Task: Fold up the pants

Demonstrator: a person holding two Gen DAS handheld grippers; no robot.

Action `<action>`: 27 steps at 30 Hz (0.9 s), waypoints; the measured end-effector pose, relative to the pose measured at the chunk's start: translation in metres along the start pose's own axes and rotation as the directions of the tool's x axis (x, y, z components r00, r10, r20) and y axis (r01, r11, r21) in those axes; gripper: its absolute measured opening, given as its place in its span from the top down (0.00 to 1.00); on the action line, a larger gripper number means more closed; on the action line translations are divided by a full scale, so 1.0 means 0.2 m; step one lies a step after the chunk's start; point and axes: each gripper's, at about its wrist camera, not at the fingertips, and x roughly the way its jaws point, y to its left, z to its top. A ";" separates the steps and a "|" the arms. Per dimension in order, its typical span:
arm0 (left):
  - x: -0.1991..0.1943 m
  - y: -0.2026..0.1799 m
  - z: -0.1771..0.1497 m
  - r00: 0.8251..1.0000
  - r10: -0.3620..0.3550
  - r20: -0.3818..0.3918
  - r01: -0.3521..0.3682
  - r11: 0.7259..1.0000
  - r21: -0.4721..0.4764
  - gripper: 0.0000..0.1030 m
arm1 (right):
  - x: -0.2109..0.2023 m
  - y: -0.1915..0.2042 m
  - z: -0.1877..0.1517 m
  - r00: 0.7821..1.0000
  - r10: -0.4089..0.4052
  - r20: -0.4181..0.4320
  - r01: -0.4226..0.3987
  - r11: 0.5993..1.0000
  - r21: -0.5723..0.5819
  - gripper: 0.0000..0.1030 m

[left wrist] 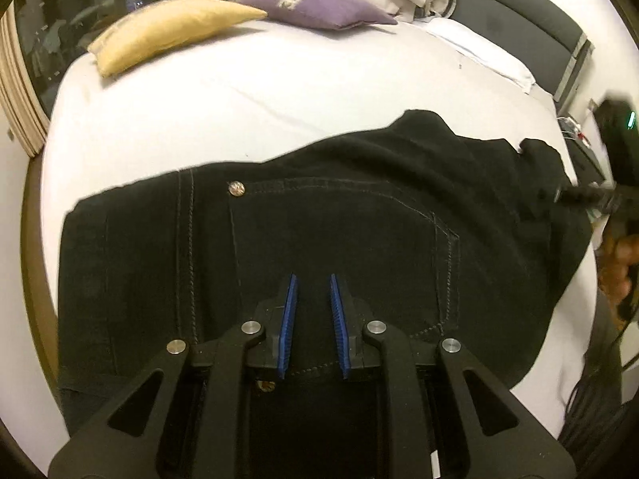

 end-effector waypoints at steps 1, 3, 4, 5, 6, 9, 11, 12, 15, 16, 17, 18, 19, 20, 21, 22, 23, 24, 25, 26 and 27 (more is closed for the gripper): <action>0.01 0.00 0.00 1.000 -0.003 -0.002 0.003 1.000 -0.004 0.83 | 0.01 0.06 0.05 0.999 0.050 0.013 -0.050 0.999 -0.022 0.62; 0.05 0.02 -0.03 1.000 0.006 -0.024 -0.006 1.000 -0.009 0.83 | 0.11 0.20 0.16 0.987 0.160 -0.003 -0.160 0.986 -0.045 0.59; 0.05 0.03 -0.04 1.000 0.006 -0.022 -0.007 1.000 -0.014 0.83 | 0.18 0.24 0.19 0.976 0.216 -0.017 -0.216 0.975 -0.045 0.56; 0.05 0.04 -0.06 1.000 0.005 -0.016 -0.005 1.000 -0.019 0.83 | 0.26 0.27 0.23 0.963 0.266 -0.038 -0.267 0.963 -0.039 0.49; 0.06 0.05 -0.06 1.000 0.001 -0.012 -0.001 1.000 -0.022 0.83 | 0.37 0.27 0.25 0.959 0.274 -0.068 -0.276 0.961 -0.018 0.46; 0.05 0.09 -0.07 1.000 -0.016 -0.011 0.016 0.999 -0.038 0.83 | 0.63 0.13 0.28 0.960 0.238 -0.147 -0.228 0.970 0.079 0.73; 0.06 0.14 -0.08 1.000 0.002 -0.012 -0.003 0.998 -0.064 0.83 | 0.67 -0.01 0.30 0.949 0.283 -0.140 -0.261 0.953 0.155 1.00; 0.05 0.16 -0.09 1.000 0.011 -0.015 -0.012 0.996 -0.087 0.83 | 0.62 -0.06 0.31 0.954 0.278 -0.113 -0.254 0.949 0.186 1.00; -0.01 0.14 -0.08 0.999 0.034 0.007 -0.033 0.994 -0.108 0.83 | 0.36 -0.15 0.28 0.999 0.036 -0.016 -0.033 0.984 0.176 0.85; -0.04 0.09 -0.07 0.999 0.014 0.034 -0.011 0.996 -0.091 0.83 | 0.30 -0.16 0.25 0.997 0.079 0.013 -0.080 0.976 0.201 0.81; -0.07 0.03 -0.08 0.998 -0.010 0.061 0.014 0.998 -0.068 0.83 | 0.25 -0.15 0.21 0.989 0.142 0.047 -0.148 0.965 0.216 0.67; -0.08 -0.01 -0.08 0.997 -0.030 0.074 0.034 0.998 -0.052 0.83 | 0.19 -0.12 0.17 0.977 0.198 0.074 -0.209 0.957 0.202 0.49; -0.08 -0.07 -0.09 0.996 -0.052 0.071 0.055 0.998 -0.038 0.83 | 0.18 -0.06 0.11 0.970 0.231 0.082 -0.241 0.957 0.161 0.43; -0.04 -0.12 -0.09 0.996 -0.069 0.047 0.070 0.997 -0.018 0.83 | 0.19 -0.01 0.07 0.963 0.258 0.073 -0.265 0.957 0.120 0.34; 0.01 -0.17 -0.11 0.998 -0.057 0.015 0.057 0.998 0.009 0.83 | 0.22 0.01 0.07 0.962 0.268 0.052 -0.272 0.958 0.095 0.29; 0.05 -0.19 -0.11 0.999 -0.034 -0.004 0.034 0.999 0.029 0.83 | 0.25 0.01 0.04 0.969 0.247 0.022 -0.248 0.965 0.086 0.29; 0.08 -0.21 -0.11 1.000 -0.019 -0.009 0.020 0.999 0.045 0.83 | 0.30 -0.01 0.01 0.981 0.191 -0.012 -0.189 0.977 0.100 0.29; 0.10 -0.20 -0.11 1.000 -0.023 -0.009 0.023 0.999 0.037 0.83 | 0.32 -0.07 -0.01 0.988 0.154 -0.022 -0.149 0.978 0.146 0.50; 0.10 -0.18 -0.09 0.999 -0.037 -0.018 0.037 0.999 0.008 0.83 | 0.29 -0.15 -0.03 0.990 0.144 -0.006 -0.139 0.968 0.209 0.61; 0.11 -0.17 -0.08 0.998 -0.051 -0.029 0.050 0.998 -0.022 0.83 | 0.21 -0.22 -0.06 0.994 0.107 0.017 -0.108 0.959 0.261 0.63; 0.11 -0.15 -0.07 0.997 -0.061 -0.038 0.060 0.997 -0.043 0.83 | 0.12 -0.28 -0.08 0.995 0.079 0.060 -0.092 0.955 0.281 0.63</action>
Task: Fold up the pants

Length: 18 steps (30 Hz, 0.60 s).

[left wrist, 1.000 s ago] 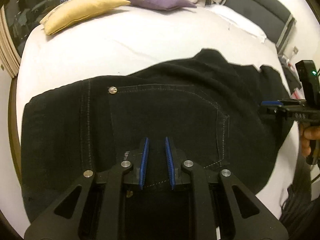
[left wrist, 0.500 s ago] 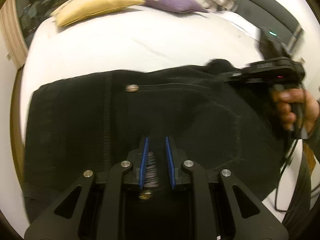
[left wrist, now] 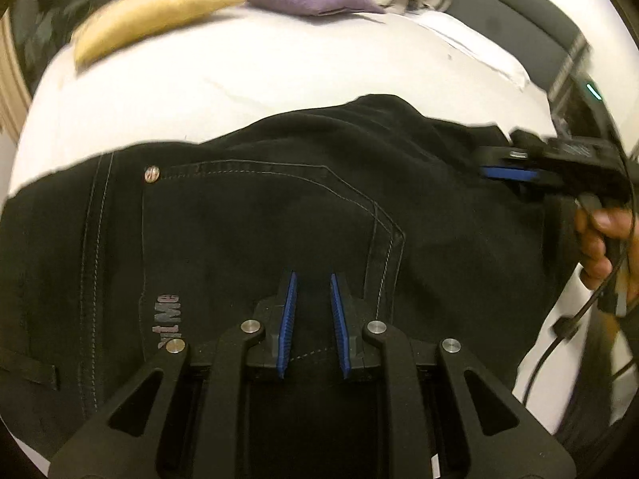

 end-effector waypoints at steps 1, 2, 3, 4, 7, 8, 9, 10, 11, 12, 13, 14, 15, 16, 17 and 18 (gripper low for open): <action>0.01 0.00 0.01 1.000 0.000 -0.007 0.000 1.000 0.001 0.83 | -0.11 -0.05 -0.01 0.999 0.002 0.054 -0.003 1.000 0.011 0.61; 0.01 -0.01 0.01 1.000 0.009 -0.007 -0.009 1.000 0.012 0.83 | -0.27 -0.14 -0.03 0.991 0.007 0.134 -0.012 0.999 0.034 0.52; 0.01 -0.02 0.00 1.000 0.018 -0.005 -0.017 1.000 0.018 0.83 | -0.39 -0.22 -0.06 0.982 -0.003 0.189 -0.011 0.997 0.073 0.43; 0.02 -0.03 -0.01 1.000 0.029 0.001 -0.029 0.999 0.020 0.83 | -0.45 -0.28 -0.04 0.973 -0.023 0.232 -0.008 0.991 0.132 0.41; 0.04 -0.05 -0.01 0.998 0.060 0.012 -0.060 0.998 0.007 0.83 | -0.67 -0.61 -0.12 0.948 -0.062 0.313 -0.052 0.938 0.341 0.41; 0.04 -0.06 -0.02 0.997 0.070 0.012 -0.070 0.997 0.009 0.83 | -0.70 -0.70 -0.14 0.944 -0.089 0.318 -0.049 0.915 0.401 0.41; 0.05 -0.06 -0.01 0.997 0.079 0.011 -0.079 0.997 0.013 0.83 | -0.72 -0.80 -0.18 0.942 -0.095 0.323 -0.068 0.886 0.458 0.41; 0.06 -0.06 -0.01 0.996 0.084 0.009 -0.084 0.996 0.017 0.83 | -0.73 -0.86 -0.17 0.940 -0.065 0.334 -0.109 0.872 0.477 0.41; 0.06 -0.06 0.00 0.996 0.084 0.006 -0.084 0.996 0.017 0.83 | -0.72 -0.91 -0.16 0.939 -0.026 0.344 -0.155 0.859 0.488 0.41; 0.05 -0.06 -0.01 0.997 0.082 0.004 -0.082 0.996 0.016 0.83 | -0.70 -0.96 -0.15 0.938 -0.010 0.345 -0.174 0.849 0.498 0.41; 0.05 -0.05 0.00 0.997 0.081 0.000 -0.081 0.997 0.015 0.83 | -0.68 -0.98 -0.14 0.941 -0.022 0.338 -0.163 0.845 0.509 0.41; 0.05 -0.05 0.00 0.997 0.081 -0.002 -0.081 0.997 0.015 0.83 | -0.63 -1.00 -0.12 0.943 -0.023 0.332 -0.162 0.838 0.520 0.41; 0.05 -0.06 0.00 0.997 0.082 -0.004 -0.082 0.996 0.015 0.83 | -0.64 -1.06 -0.12 0.940 -0.011 0.340 -0.181 0.832 0.525 0.41; 0.06 -0.07 0.01 0.996 0.085 -0.005 -0.085 0.996 0.017 0.83 | -0.62 -1.09 -0.11 0.939 -0.004 0.344 -0.191 0.826 0.531 0.41; 0.06 -0.07 0.01 0.996 0.088 -0.006 -0.088 0.996 0.016 0.83 | -0.58 -1.10 -0.10 0.941 -0.007 0.339 -0.187 0.822 0.538 0.42; 0.06 -0.07 0.01 0.996 0.089 -0.006 -0.089 0.996 0.014 0.83 | -0.55 -1.08 -0.09 0.943 -0.011 0.334 -0.183 0.820 0.542 0.44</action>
